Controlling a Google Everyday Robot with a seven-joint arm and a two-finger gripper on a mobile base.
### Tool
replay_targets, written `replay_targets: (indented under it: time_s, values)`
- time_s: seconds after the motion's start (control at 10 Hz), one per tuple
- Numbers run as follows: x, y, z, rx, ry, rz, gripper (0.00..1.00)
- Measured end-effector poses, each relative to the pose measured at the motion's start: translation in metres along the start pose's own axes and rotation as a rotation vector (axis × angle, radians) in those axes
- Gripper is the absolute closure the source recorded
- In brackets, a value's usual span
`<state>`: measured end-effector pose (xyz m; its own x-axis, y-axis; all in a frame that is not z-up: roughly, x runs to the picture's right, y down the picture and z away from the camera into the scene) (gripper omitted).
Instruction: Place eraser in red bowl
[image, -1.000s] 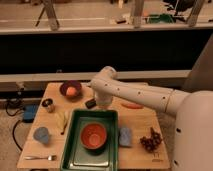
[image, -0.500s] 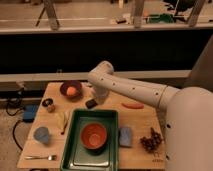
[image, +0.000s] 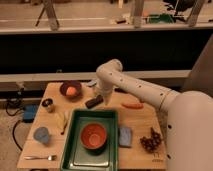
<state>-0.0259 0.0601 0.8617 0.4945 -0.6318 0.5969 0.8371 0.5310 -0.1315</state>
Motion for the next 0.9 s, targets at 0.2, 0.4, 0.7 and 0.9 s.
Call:
replay_targets:
  time_s: [0.2, 0.4, 0.7, 0.9]
  values:
    - [0.007, -0.002, 0.004, 0.009, -0.014, 0.025, 0.2]
    - [0.012, -0.007, 0.01, 0.008, -0.026, 0.042, 0.2]
    - [0.016, -0.012, 0.024, -0.011, -0.03, 0.069, 0.2]
    - [0.019, -0.012, 0.034, -0.024, -0.025, 0.087, 0.2]
